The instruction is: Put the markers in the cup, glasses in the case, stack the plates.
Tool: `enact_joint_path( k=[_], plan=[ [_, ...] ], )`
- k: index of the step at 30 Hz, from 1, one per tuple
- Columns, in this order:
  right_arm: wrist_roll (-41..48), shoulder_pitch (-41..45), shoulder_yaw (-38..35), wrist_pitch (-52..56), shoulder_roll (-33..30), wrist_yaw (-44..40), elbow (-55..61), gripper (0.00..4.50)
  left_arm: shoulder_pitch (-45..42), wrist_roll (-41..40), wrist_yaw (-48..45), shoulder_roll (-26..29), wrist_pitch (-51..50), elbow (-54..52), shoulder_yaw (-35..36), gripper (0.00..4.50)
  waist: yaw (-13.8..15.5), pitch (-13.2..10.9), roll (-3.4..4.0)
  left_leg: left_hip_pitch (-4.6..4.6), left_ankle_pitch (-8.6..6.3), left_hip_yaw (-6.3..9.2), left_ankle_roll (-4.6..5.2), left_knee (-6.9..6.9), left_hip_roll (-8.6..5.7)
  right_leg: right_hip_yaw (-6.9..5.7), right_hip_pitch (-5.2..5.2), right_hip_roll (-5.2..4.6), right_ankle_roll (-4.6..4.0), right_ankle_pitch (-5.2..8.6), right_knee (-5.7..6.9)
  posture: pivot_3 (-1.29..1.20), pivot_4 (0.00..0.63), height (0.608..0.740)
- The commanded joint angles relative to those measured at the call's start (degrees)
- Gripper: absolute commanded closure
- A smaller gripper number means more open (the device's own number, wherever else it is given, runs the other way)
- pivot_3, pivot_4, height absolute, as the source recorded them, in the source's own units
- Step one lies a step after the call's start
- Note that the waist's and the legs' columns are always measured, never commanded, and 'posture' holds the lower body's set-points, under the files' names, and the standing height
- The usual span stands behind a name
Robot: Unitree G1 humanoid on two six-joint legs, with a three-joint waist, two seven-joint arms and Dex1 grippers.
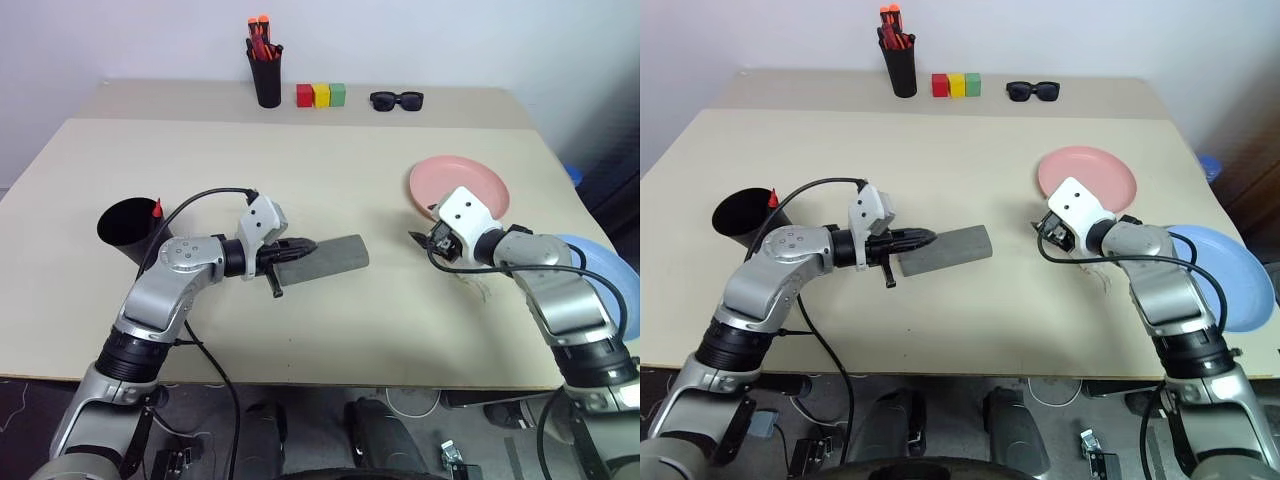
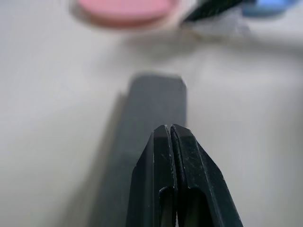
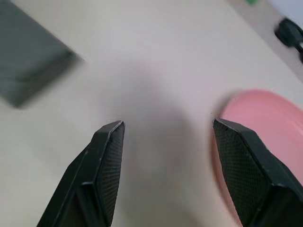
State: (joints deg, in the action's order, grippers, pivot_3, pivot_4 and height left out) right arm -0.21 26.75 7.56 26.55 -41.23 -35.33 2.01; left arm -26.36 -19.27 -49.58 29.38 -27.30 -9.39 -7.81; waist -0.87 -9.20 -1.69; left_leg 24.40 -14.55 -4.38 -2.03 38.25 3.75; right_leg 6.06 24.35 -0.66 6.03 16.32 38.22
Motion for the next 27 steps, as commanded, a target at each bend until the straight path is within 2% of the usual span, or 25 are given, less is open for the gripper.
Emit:
enact_joint_path(
  k=[1, 9, 13, 16, 17, 23, 27],
  plan=[
    [-7.0, 6.5, 3.7, -5.4, 2.1, 4.3, -12.2, 1.5, 3.6, -0.2, 2.9, -1.4, 4.9, -4.0, 3.5, 4.48, -0.3, 0.0, 0.01, -0.01, 0.0, 0.0, 0.0, 0.0, 0.0, 0.0, 0.0, 0.0, 0.0, 0.0, 0.0, 0.0, 0.15, 0.725],
    [-14.7, 13.1, 7.5, -13.7, 5.6, 9.9, -29.2, 1.5, 10.0, -1.6, 9.2, -5.2, 4.5, -10.2, 5.5, 4.48, -0.2, 0.0, 0.02, -0.02, 0.0, -0.05, 0.0, 0.0, 0.01, 0.04, 0.0, -0.02, 0.01, -0.02, 0.0, 0.0, 0.15, 0.725],
    [-17.3, 13.8, 8.1, -15.3, 6.4, 11.5, -31.6, 2.75, 11.8, -2.4, 10.7, -6.5, 3.8, -11.9, 5.3, 4.5, -0.2, 0.0, 0.03, -0.04, 0.0, -0.04, 0.0, -0.01, 0.01, 0.04, -0.03, -0.02, 0.01, -0.02, 0.0, 0.0, 0.15, 0.725],
    [-17.7, 13.8, 7.5, -15.4, 6.8, 11.7, -31.1, 4.31, 12.4, -2.5, 11.2, -6.9, 3.8, -12.2, 4.9, 4.5, -0.2, 0.0, 0.04, -0.04, 0.0, -0.05, 0.0, 0.0, 0.0, 0.04, -0.02, -0.02, 0.01, -0.02, 0.01, 0.0, 0.15, 0.725],
    [-17.8, 13.7, 7.4, -15.3, 6.9, 11.7, -30.8, 4.42, 12.4, -2.6, 11.4, -7.0, 3.8, -12.3, 4.8, 4.5, -0.2, 0.0, 0.04, -0.04, 0.0, -0.04, 0.0, -0.01, 0.01, 0.04, -0.02, -0.02, 0.01, -0.02, 0.0, 0.0, 0.15, 0.725],
    [-19.4, 12.1, 6.4, -16.9, 5.3, 12.9, -24.8, 4.42, 12.0, -3.0, 11.5, -7.9, 4.9, -11.3, 4.6, 4.5, -0.3, 0.0, 0.06, -0.04, 0.0, -0.04, 0.0, -0.02, 0.01, 0.04, -0.02, -0.01, 0.01, -0.02, 0.01, 0.0, 0.15, 0.725],
    [-19.0, 8.7, 3.6, -17.5, 1.4, 10.5, -14.5, 4.42, 11.2, -3.4, 11.2, -9.0, 5.3, -10.2, 4.2, 4.5, -0.1, 0.0, 0.07, -0.02, 0.0, -0.03, 0.0, -0.02, 0.0, 0.03, -0.02, -0.01, 0.02, -0.02, 0.0, 0.0, 0.15, 0.725]
  ],
)
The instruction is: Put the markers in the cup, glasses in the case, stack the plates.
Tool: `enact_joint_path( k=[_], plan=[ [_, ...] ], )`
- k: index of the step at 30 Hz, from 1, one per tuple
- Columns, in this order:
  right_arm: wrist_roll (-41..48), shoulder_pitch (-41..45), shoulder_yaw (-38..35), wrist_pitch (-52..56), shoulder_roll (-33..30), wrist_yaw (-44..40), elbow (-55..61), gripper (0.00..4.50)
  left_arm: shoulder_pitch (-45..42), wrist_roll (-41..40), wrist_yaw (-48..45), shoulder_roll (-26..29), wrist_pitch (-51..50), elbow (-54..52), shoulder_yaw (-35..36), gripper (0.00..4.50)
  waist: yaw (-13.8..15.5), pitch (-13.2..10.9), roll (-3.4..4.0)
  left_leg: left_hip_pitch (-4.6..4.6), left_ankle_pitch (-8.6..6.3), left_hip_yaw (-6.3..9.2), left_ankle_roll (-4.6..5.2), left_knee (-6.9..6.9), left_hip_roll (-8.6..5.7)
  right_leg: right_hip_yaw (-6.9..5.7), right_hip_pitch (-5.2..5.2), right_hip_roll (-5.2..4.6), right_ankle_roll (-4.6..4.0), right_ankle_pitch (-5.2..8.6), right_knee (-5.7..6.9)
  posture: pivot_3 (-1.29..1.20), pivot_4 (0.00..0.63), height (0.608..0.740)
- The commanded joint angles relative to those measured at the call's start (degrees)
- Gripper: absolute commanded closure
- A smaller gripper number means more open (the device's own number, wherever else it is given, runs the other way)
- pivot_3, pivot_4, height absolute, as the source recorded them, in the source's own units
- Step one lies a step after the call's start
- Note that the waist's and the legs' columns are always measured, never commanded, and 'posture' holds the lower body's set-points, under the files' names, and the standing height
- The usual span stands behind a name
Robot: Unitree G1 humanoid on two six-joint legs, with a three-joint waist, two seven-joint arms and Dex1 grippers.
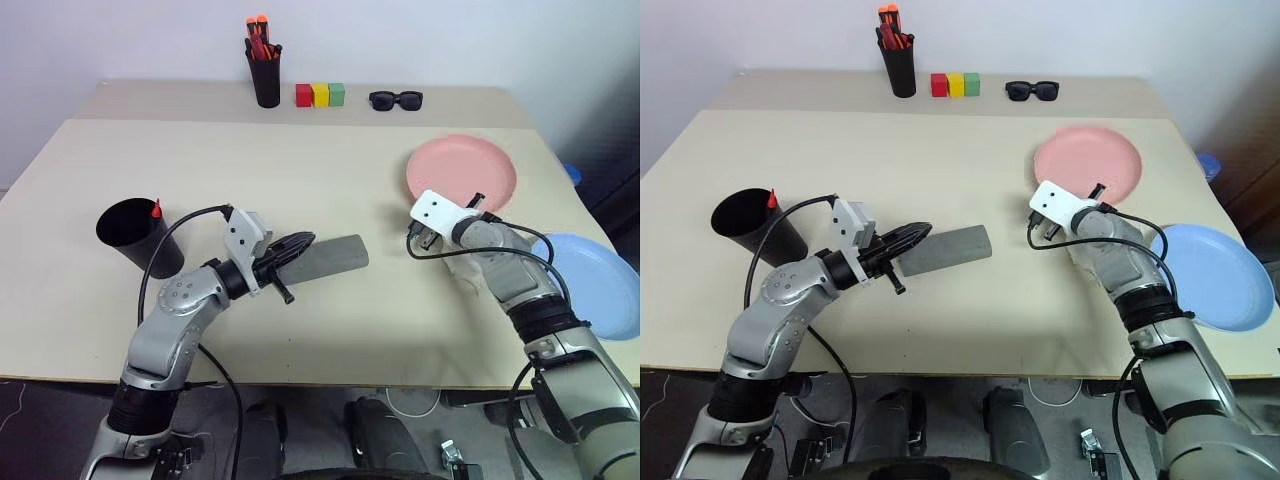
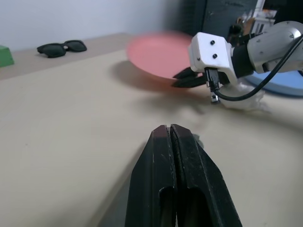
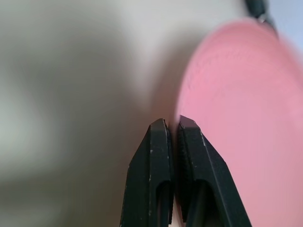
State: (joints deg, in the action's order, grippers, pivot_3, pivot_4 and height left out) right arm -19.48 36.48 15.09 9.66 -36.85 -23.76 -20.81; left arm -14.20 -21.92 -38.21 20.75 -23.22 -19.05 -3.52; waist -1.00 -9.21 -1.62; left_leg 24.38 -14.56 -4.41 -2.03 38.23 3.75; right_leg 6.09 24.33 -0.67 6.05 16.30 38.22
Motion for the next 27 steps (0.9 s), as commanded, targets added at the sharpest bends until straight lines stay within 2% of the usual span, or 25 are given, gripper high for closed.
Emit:
enact_joint_path(
  k=[1, 7, 10, 13, 18, 23, 24, 25, 27],
  plan=[
    [1.3, -2.5, -5.8, 0.0, -4.3, -2.2, 11.9, 4.42, -1.3, -0.7, -0.5, -0.6, 1.4, -0.2, -0.4, 4.5, 0.2, 0.0, 0.01, 0.0, 0.0, 0.0, 0.0, 0.0, 0.0, 0.0, 0.0, 0.0, 0.0, 0.0, 0.0, 0.0, 0.15, 0.725],
    [9.7, -14.7, -21.3, 12.9, -10.1, -9.3, 31.3, 4.42, -3.4, -0.7, -3.0, -1.8, 2.4, 2.8, -2.0, 4.5, 0.5, 0.0, 0.01, 0.01, 0.0, 0.01, 0.01, 0.01, -0.01, -0.01, -0.04, -0.01, 0.0, 0.0, -0.04, 0.0, 0.15, 0.725],
    [10.6, -26.8, -31.4, 16.3, -13.6, -12.3, 37.5, 4.42, -5.4, -0.5, -4.8, -2.9, 3.6, 5.6, -3.4, 4.5, 0.7, 0.0, 0.01, 0.0, -0.01, 0.05, 0.01, 0.01, -0.01, -0.03, -0.08, 0.0, 0.0, 0.01, -0.07, 0.0, 0.15, 0.725],
    [11.6, -35.9, -37.9, 17.8, -13.8, -13.7, 40.0, 4.42, -7.0, -0.6, -6.0, -4.0, 4.3, 7.4, -4.2, 4.5, 0.3, 0.0, 0.04, -0.02, -0.01, 0.06, 0.01, 0.01, -0.02, -0.04, -0.12, 0.0, 0.0, 0.01, -0.09, 0.0, 0.15, 0.725],
    [11.5, -46.5, -41.4, 18.0, -12.4, -13.6, 40.5, 4.42, -8.0, -0.5, -7.1, -5.0, 4.8, 8.6, -4.8, 4.5, -0.5, 0.1, 0.21, -0.19, -0.01, 0.03, 0.01, -0.02, -0.03, 0.04, -0.17, 0.05, 0.0, 0.01, -0.07, 0.0, 0.15, 0.725],
    [13.4, -47.9, -41.7, 20.1, -11.3, -13.4, 39.7, 4.42, -7.3, -0.9, -8.0, -4.6, 4.6, 7.5, -4.9, 4.5, -0.6, 0.1, 0.22, -0.24, -0.01, 0.05, 0.01, -0.01, -0.03, 0.05, -0.24, 0.04, 0.0, 0.02, -0.07, 0.0, 0.15, 0.725],
    [13.8, -48.0, -41.7, 20.3, -11.3, -13.6, 39.8, 3.82, -7.0, -0.8, -8.2, -4.5, 4.6, 7.2, -4.9, 4.5, -0.5, 0.1, 0.22, -0.24, -0.01, 0.05, 0.01, -0.01, -0.04, 0.05, -0.25, 0.04, 0.0, 0.02, -0.07, 0.0, 0.15, 0.725],
    [14.1, -48.0, -41.6, 20.7, -11.3, -13.7, 40.1, 3.56, -6.8, -0.8, -8.3, -4.4, 4.6, 7.0, -4.9, 4.5, -0.4, 0.1, 0.23, -0.24, -0.01, 0.06, 0.01, -0.01, -0.04, 0.05, -0.25, 0.05, 0.0, 0.02, -0.07, 0.0, 0.15, 0.725],
    [14.6, -47.9, -41.5, 21.5, -11.6, -13.8, 41.6, 2.65, -6.5, -0.8, -8.4, -4.2, 4.5, 6.6, -4.8, 4.5, -0.1, 0.1, 0.23, -0.24, -0.01, 0.06, 0.01, -0.01, -0.03, 0.05, -0.25, 0.05, -0.01, 0.02, -0.07, 0.0, 0.15, 0.725]
  ],
)
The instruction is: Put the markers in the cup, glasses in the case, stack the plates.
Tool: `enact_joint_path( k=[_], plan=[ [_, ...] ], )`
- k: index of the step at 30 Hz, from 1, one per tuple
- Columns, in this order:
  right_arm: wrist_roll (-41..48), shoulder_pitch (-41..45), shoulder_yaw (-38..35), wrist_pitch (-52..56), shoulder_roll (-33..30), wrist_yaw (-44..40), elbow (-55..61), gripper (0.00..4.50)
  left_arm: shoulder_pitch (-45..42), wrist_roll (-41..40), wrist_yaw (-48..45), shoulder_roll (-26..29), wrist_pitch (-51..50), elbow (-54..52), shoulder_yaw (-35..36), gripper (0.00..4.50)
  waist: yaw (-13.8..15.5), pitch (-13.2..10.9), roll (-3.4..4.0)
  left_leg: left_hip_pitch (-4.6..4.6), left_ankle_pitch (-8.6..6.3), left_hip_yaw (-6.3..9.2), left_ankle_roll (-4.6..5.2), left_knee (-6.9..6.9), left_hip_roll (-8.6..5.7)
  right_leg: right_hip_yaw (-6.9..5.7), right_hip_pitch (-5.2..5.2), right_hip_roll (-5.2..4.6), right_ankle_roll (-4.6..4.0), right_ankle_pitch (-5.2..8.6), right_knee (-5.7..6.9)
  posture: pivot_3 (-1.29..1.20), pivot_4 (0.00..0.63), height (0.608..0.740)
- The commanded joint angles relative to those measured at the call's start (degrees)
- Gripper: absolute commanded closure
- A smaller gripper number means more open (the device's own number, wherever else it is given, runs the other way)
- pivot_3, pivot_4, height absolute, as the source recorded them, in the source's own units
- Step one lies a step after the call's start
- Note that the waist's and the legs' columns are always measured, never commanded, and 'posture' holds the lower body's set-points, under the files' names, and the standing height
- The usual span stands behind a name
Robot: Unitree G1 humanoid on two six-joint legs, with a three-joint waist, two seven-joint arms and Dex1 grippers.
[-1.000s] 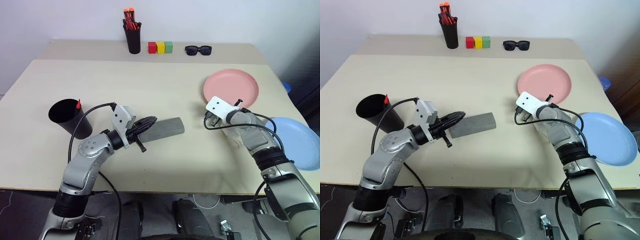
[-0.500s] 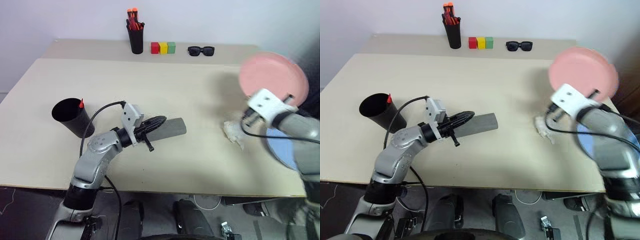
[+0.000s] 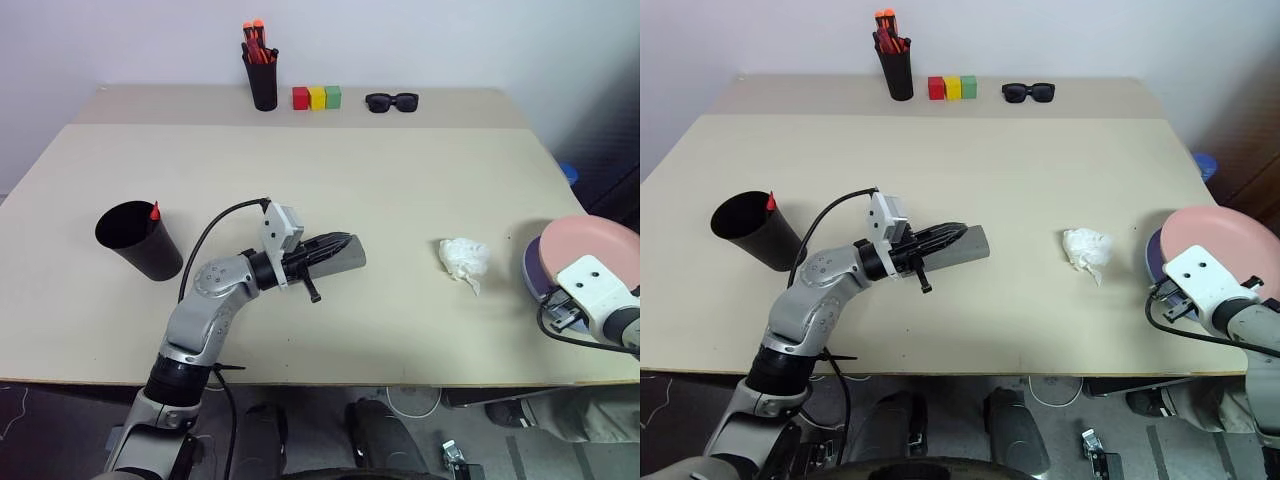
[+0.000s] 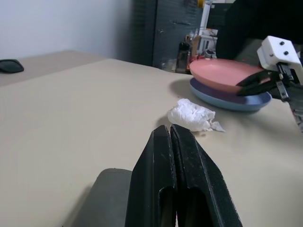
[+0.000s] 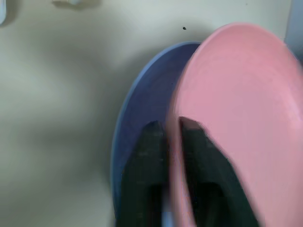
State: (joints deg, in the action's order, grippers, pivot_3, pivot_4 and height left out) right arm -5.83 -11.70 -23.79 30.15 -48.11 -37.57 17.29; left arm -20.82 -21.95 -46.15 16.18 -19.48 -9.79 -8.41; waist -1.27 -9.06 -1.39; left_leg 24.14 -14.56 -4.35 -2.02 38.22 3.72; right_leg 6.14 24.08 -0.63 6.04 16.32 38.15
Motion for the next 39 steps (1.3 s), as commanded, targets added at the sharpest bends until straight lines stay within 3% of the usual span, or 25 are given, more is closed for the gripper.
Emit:
enact_joint_path(
  k=[1, 3, 7, 10, 16, 23, 27, 31, 34, 39],
  plan=[
    [1.3, 0.6, -2.7, 1.4, -0.5, 0.0, 4.6, 2.06, 0.2, -0.8, -0.5, 0.5, 0.7, -2.9, 0.0, 4.5, 0.3, 0.0, 0.0, 0.0, 0.0, 0.0, 0.0, 0.0, 0.0, 0.0, 0.0, 0.0, 0.0, 0.0, 0.0, 0.0, 0.15, 0.725],
    [2.5, 1.8, -3.0, 2.0, -0.5, -0.1, 6.3, 1.06, 0.4, -0.6, -0.8, 0.9, 0.8, -3.0, -0.1, 4.5, 0.3, 0.0, 0.0, 0.0, 0.0, 0.0, 0.0, 0.0, 0.0, 0.0, -0.01, -0.01, -0.01, 0.0, -0.01, 0.0, 0.15, 0.725],
    [9.4, 5.3, -2.2, 2.9, 1.1, -2.4, 11.2, 1.06, 0.8, 0.8, -1.4, 2.0, 2.0, -2.7, -0.9, 4.5, 0.2, 0.0, 0.0, 0.0, 0.0, 0.01, 0.0, 0.01, 0.0, 0.0, -0.02, 0.0, 0.0, 0.0, -0.02, 0.0, 0.15, 0.725],
    [11.1, 8.5, 3.5, 4.0, 2.4, -2.3, 13.5, 1.06, 0.9, 1.0, -1.1, 2.4, 2.3, -2.5, -0.9, 4.5, 0.2, 0.0, -0.02, 0.0, 0.0, 0.03, 0.0, 0.0, 0.0, -0.01, -0.02, 0.01, 0.0, 0.0, -0.02, 0.0, 0.15, 0.725],
    [5.0, 13.3, 15.2, 1.8, 6.5, 5.1, 7.4, 1.06, 2.4, 1.3, 0.0, 2.8, 2.1, -4.3, -1.0, 4.5, 0.4, 0.0, -0.04, 0.01, 0.0, 0.02, 0.0, 0.02, 0.0, -0.01, -0.04, -0.02, -0.02, 0.01, -0.05, 0.0, 0.15, 0.725],
    [-2.5, 12.4, 20.7, -5.9, 9.4, 13.5, -2.9, 1.06, 4.2, 1.7, 1.3, 3.7, 1.5, -6.3, -1.4, 4.5, 0.4, 0.0, -0.02, 0.04, 0.0, 0.0, 0.0, 0.01, 0.0, -0.02, -0.02, -0.03, -0.03, 0.02, -0.05, 0.0, 0.15, 0.725],
    [-2.6, 13.0, 20.0, -7.4, 10.5, 15.1, -5.0, 2.33, 4.8, 1.7, 1.7, 3.9, 1.3, -6.9, -1.7, 4.5, 0.4, 0.0, -0.02, 0.0, 0.0, 0.0, 0.0, 0.02, 0.0, -0.01, -0.05, -0.02, -0.03, 0.01, -0.04, 0.0, 0.15, 0.725],
    [-2.6, 12.6, 18.6, -8.1, 10.2, 15.6, -4.2, 4.48, 4.7, 1.7, 1.1, 4.0, 1.5, -6.7, -2.5, 4.5, 0.5, 0.0, -0.02, 0.0, 0.0, 0.0, 0.0, 0.02, 0.0, -0.01, -0.05, -0.02, -0.03, 0.02, -0.04, 0.0, 0.15, 0.725],
    [-2.6, 11.6, 15.7, -7.4, 9.6, 16.3, -1.9, 4.48, 4.3, 1.7, 0.2, 3.9, 1.6, -6.1, -3.3, 4.5, 0.5, 0.0, -0.01, 0.0, 0.0, 0.0, 0.0, 0.02, 0.0, -0.02, -0.05, -0.02, -0.03, 0.02, -0.04, 0.0, 0.15, 0.725],
    [-1.3, 8.8, 4.8, -2.5, 8.1, 16.3, 2.8, 4.48, 3.2, 1.0, -2.9, 4.0, 1.8, -4.5, -4.6, 4.5, 0.5, 0.0, -0.01, 0.01, 0.0, 0.0, 0.0, 0.02, 0.0, -0.02, -0.05, -0.02, -0.03, 0.02, -0.04, 0.0, 0.15, 0.725]
  ],
)
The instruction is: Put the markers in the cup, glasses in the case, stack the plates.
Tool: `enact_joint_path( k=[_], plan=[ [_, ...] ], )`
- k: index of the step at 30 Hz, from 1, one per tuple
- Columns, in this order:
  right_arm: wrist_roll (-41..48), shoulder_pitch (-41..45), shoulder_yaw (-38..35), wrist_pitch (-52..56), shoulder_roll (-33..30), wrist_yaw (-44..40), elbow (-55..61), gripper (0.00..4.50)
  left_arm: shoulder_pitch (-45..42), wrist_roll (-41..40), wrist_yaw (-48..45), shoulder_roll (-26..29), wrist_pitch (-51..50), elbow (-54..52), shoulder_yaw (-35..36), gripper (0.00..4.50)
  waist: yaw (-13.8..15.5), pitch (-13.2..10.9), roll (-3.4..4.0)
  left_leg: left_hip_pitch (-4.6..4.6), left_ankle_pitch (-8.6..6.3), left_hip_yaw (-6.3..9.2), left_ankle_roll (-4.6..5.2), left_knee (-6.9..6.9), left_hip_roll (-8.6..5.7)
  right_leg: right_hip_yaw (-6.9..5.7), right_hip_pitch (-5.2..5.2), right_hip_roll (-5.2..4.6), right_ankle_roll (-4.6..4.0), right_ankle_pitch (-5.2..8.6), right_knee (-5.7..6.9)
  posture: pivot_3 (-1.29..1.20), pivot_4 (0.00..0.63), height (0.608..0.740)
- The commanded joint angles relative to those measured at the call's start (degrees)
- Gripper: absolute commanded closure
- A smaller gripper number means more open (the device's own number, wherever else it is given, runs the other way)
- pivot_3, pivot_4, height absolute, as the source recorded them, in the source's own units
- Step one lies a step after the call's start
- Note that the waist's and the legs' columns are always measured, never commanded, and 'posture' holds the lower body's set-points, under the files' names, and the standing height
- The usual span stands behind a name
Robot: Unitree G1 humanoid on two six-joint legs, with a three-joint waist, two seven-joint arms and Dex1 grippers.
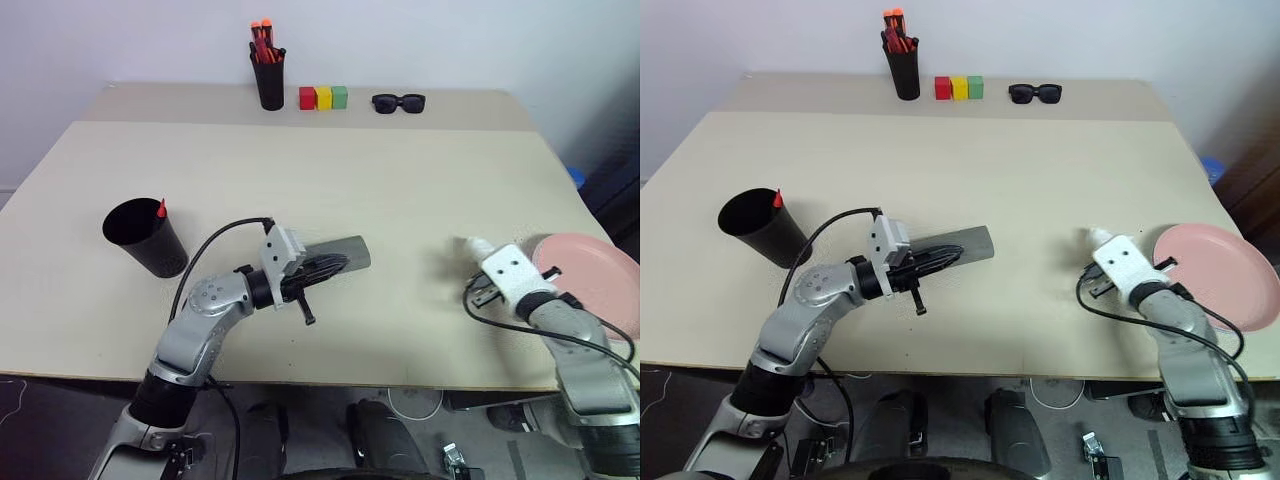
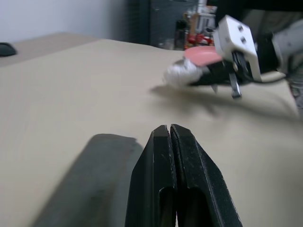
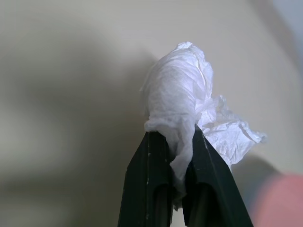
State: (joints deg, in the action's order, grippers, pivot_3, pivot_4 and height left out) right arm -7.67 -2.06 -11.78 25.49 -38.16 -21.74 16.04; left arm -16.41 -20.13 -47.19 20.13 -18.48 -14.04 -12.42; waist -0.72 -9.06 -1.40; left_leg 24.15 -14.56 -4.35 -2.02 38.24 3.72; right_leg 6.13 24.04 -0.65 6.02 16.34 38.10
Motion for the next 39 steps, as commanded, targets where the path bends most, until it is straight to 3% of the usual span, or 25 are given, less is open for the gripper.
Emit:
enact_joint_path(
  k=[1, 7, 11, 16, 17, 24, 32, 39],
  plan=[
    [0.8, -2.2, -9.4, 3.2, -2.1, 0.1, 4.7, 4.48, -1.4, -0.9, -3.0, 0.3, 0.7, 0.1, -1.1, 4.5, 0.0, 0.0, 0.0, 0.0, 0.0, 0.0, 0.0, 0.0, 0.0, 0.0, 0.0, 0.0, 0.0, 0.0, 0.0, 0.0, 0.15, 0.725],
    [0.2, -9.0, -16.3, 6.6, -1.7, 0.3, 4.1, 4.48, -3.4, 1.1, -7.4, 0.1, 3.3, 3.6, -4.1, 4.5, -0.2, 0.0, 0.0, -0.01, 0.0, 0.0, 0.0, -0.02, 0.0, 0.0, -0.01, 0.0, -0.11, 0.07, -0.02, 0.0, 0.15, 0.725],
    [1.1, -9.3, -17.3, 7.3, -0.4, 1.2, 3.4, 2.93, -4.4, 1.0, -7.6, -0.8, 4.3, 5.0, -3.6, 4.5, -0.5, 0.0, 0.04, -0.06, 0.0, -0.01, 0.0, -0.02, 0.0, 0.03, -0.01, 0.02, -0.14, 0.08, -0.01, 0.0, 0.15, 0.725],
    [0.8, -8.0, -17.0, 4.6, -1.1, 1.9, 2.1, 0.3, -4.1, 1.1, -7.1, -0.4, 5.5, 4.9, -2.6, 4.5, -0.3, 0.1, 0.08, -0.05, 0.0, -0.01, 0.01, -0.02, 0.0, 0.03, -0.01, 0.01, -0.14, 0.08, -0.02, 0.0, 0.15, 0.725],
    [0.9, -7.7, -16.7, 3.8, -1.6, 1.5, 2.0, 0.04, -4.0, 1.6, -6.3, -0.5, 6.7, 5.2, -1.9, 4.5, -0.3, 0.1, 0.09, -0.05, 0.0, -0.01, 0.0, -0.02, 0.0, 0.03, -0.02, 0.01, -0.14, 0.08, -0.02, 0.0, 0.15, 0.725],
    [10.0, -2.3, -16.3, -4.6, -2.4, -6.8, 3.1, 0.04, -4.3, 5.3, 2.5, 0.1, 11.8, 7.2, 5.1, 4.5, -0.4, 0.1, 0.08, -0.06, 0.0, 0.0, 0.01, -0.03, 0.0, 0.03, -0.02, 0.02, 0.02, 0.0, -0.01, 0.0, 0.15, 0.725],
    [24.0, 5.9, -7.9, -3.1, 0.3, -17.6, 3.6, 0.04, 5.7, 5.5, 8.0, 5.8, 9.7, 3.7, 13.6, 4.5, -0.4, 0.0, 0.07, -0.08, -0.01, 0.0, 0.01, -0.09, 0.04, 0.01, -0.02, 0.02, 0.02, -0.01, -0.01, 0.0, 0.15, 0.725],
    [25.3, 11.0, -0.1, -5.0, 1.2, -21.9, -3.1, 0.04, 14.1, 5.6, 12.9, 6.8, 7.3, -2.7, 18.0, 4.5, -0.1, 0.0, 0.03, -0.05, -0.01, -0.03, 0.02, -0.05, 0.04, 0.0, -0.03, -0.04, -0.14, 0.08, -0.03, 0.0, 0.15, 0.725]
  ],
)
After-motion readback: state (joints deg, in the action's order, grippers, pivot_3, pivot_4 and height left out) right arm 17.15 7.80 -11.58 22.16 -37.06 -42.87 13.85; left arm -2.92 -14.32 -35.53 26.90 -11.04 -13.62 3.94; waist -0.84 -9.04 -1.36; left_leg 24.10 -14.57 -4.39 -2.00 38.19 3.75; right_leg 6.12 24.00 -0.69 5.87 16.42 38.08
